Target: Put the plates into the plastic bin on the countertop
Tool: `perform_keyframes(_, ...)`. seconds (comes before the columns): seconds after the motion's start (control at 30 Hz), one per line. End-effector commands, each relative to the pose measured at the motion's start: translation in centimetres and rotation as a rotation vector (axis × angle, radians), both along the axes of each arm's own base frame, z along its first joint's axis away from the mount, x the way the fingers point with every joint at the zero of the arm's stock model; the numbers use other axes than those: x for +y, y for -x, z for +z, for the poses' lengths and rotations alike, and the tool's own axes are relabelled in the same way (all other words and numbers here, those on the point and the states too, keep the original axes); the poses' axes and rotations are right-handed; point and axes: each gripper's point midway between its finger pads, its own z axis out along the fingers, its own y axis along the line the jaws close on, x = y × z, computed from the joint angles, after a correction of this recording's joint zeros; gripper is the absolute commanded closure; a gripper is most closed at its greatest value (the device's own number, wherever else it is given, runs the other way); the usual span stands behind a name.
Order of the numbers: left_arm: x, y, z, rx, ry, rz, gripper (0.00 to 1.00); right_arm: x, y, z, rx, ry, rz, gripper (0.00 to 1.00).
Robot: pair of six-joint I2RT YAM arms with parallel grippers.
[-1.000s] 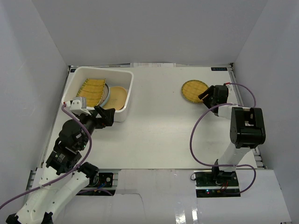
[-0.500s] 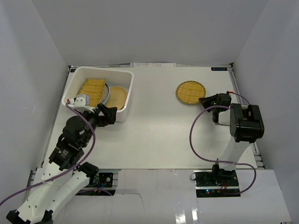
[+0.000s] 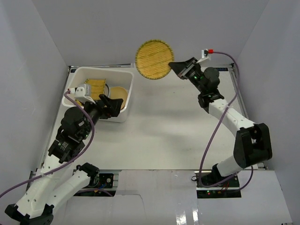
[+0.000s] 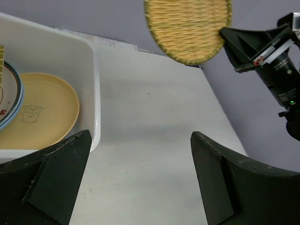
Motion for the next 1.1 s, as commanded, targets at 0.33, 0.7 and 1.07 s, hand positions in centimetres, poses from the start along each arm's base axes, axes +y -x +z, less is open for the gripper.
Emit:
perform_keyframes(0.33,1.4,3.8,7.8,-0.172,0.150,-0.032,0.02,26.2,0.2,-2.0,0.079,0.109,0.236,0.92)
perform_keyframes(0.7,2.0,4.5,7.4,-0.164,0.142,-0.022,0.02,35.6,-0.1,-6.7,0.146,0.129,0.194,0.40)
perform_keyframes(1.07,3.3,4.8,10.4,-0.209,0.118,0.027,0.02,27.2,5.6,3.5,-0.104,0.216,0.172,0.10)
